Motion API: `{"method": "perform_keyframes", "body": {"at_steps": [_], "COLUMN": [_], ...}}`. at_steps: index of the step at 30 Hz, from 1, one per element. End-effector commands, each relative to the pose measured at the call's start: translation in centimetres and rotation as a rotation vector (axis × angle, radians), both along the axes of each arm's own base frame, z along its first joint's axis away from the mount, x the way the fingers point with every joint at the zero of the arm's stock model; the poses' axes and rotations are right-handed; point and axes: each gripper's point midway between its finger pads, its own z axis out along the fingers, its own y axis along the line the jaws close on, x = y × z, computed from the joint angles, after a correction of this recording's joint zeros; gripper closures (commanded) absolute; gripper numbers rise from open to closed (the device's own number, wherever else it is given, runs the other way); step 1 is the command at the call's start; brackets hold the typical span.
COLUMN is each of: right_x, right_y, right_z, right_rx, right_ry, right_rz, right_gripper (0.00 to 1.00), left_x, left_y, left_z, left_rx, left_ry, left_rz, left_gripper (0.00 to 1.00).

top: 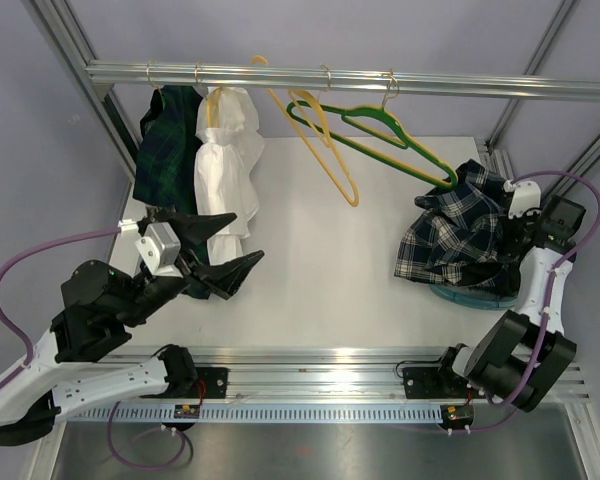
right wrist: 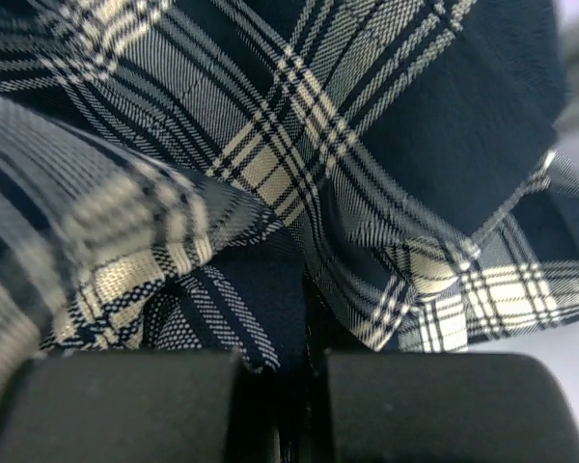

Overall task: Remove the skirt from the hanger
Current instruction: Place the skirt into the basket

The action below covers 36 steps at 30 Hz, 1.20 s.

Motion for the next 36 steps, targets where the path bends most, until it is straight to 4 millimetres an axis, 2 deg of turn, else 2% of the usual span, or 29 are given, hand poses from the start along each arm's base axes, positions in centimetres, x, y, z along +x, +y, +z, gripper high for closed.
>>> {"method": "perform_keyframes", "body": {"at_steps": [1, 2, 4, 5, 6, 8, 9, 11, 13, 14, 17, 18, 19, 20, 21, 22, 23, 24, 26, 27, 28, 29, 30, 31, 32, 33, 34, 35, 36], "right_x": [-1.5, -1.9, -2.1, -2.5, -2.2, -2.2, -2.0, -2.0, -1.7, -1.7, -1.8, -1.2, -1.6, -1.6, -1.1, -1.4, -1.4, -1.1, -1.7, -1.4, -2.0, -1.8, -1.9, -2.8, -2.9, -3.2, -4.5, -4.5, -4.7], "right_y": [-3.7, -4.6, -5.6, -6.1, -6.3, -5.5, -5.2, -4.7, -4.5, -4.6, -4.6, -4.8, -4.3, -4.2, -4.1, -3.6, -3.4, -3.2, -2.3, -1.7, -0.6, 0.7, 1.8, 3.7, 6.2, 7.6, 9.7, 10.7, 12.6], "right_z": [-2.9, -4.4, -5.3, -6.3, -6.1, -6.5, -6.1, -5.4, -4.4, -3.8, -1.2, 1.0, 1.7, 2.9, 5.2, 5.8, 6.6, 8.4, 9.4, 11.0, 11.2, 12.9, 13.5, 13.3, 14.0, 14.5, 13.9, 13.4, 13.1], "right_rx": [-0.101, -0.096, -0.074, -0.046, -0.034, 0.011, 0.016, 0.022, 0.023, 0.015, 0.013, 0.002, 0.02, 0.017, 0.005, 0.021, 0.023, 0.013, 0.038, 0.038, 0.071, 0.08, 0.101, 0.135, 0.206, 0.236, 0.323, 0.321, 0.383], "right_ry": [0.1, 0.146, 0.176, 0.208, 0.207, 0.22, 0.21, 0.194, 0.178, 0.172, 0.153, 0.115, 0.125, 0.109, 0.069, 0.077, 0.069, 0.038, 0.043, 0.009, 0.021, -0.025, -0.041, -0.017, -0.054, -0.064, -0.027, -0.03, -0.033], "right_rz": [-0.071, -0.093, -0.125, -0.145, -0.143, -0.103, -0.082, -0.054, -0.041, -0.044, -0.045, -0.036, -0.032, -0.027, -0.013, -0.006, 0.001, 0.012, 0.03, 0.061, 0.084, 0.153, 0.196, 0.281, 0.385, 0.448, 0.504, 0.602, 0.674], "right_gripper": [1.0, 1.0, 1.0, 1.0, 1.0, 1.0, 1.0, 0.89, 0.74, 0.53, 0.3, 0.19, 0.11, 0.08, 0.04, 0.02, 0.01, 0.01, 0.01, 0.01, 0.01, 0.0, 0.0, 0.0, 0.01, 0.03, 0.05, 0.15, 0.23], "left_x": [0.2, 0.2, 0.1, 0.1, 0.1, 0.0, 0.0, 0.1, 0.1, 0.2, 0.6, 0.7, 0.6, 1.0, 1.0, 1.0, 1.3, 1.4, 1.5, 1.6, 1.6, 1.7, 1.8, 1.9, 1.9, 2.0, 2.0, 2.1, 2.2], "left_y": [0.4, 0.5, 0.6, 0.5, 0.5, 0.5, 0.5, 0.4, 0.4, 0.6, 0.8, 0.8, 1.2, 0.9, 0.9, 0.9, 0.9, 0.6, 0.6, 0.5, 0.4, 0.5, 0.5, 0.6, 0.6, 0.7, 0.7, 0.7, 0.7], "left_z": [0.4, 0.4, 0.4, 0.2, 0.2, 0.1, 0.1, 0.1, 0.4, 0.5, 1.2, 1.0, 1.8, 1.6, 1.6, 2.0, 1.8, 1.8, 1.9, 1.8, 1.8, 1.9, 1.9, 2.0, 2.1, 2.3, 2.4, 2.5, 2.5], "left_rx": [-0.022, -0.024, -0.027, -0.027, -0.031, -0.036, -0.035, -0.037, -0.043, -0.047, -0.054, -0.043, -0.058, -0.044, -0.034, -0.035, -0.028, -0.023, -0.02, -0.017, -0.016, -0.018, -0.017, -0.02, -0.019, -0.025, -0.026, -0.028, -0.028], "left_ry": [-0.013, -0.014, -0.014, -0.009, -0.009, -0.004, -0.006, -0.004, -0.003, 0.001, 0.031, 0.048, 0.05, 0.063, 0.071, 0.07, 0.075, 0.078, 0.077, 0.078, 0.08, 0.08, 0.081, 0.082, 0.083, 0.082, 0.081, 0.083, 0.086], "left_rz": [0.021, 0.021, 0.019, 0.018, 0.016, 0.014, 0.013, 0.014, 0.013, 0.022, 0.048, 0.052, 0.057, 0.069, 0.07, 0.074, 0.083, 0.083, 0.092, 0.094, 0.093, 0.099, 0.101, 0.108, 0.111, 0.117, 0.12, 0.124, 0.127], "left_gripper": [0.19, 0.19, 0.19, 0.19, 0.19, 0.19, 0.19, 0.19, 0.19, 0.19, 0.19, 0.19, 0.19, 0.19, 0.19, 0.19, 0.19, 0.19, 0.19, 0.18, 0.18, 0.18, 0.18, 0.18, 0.18, 0.18, 0.18, 0.18, 0.18]}}
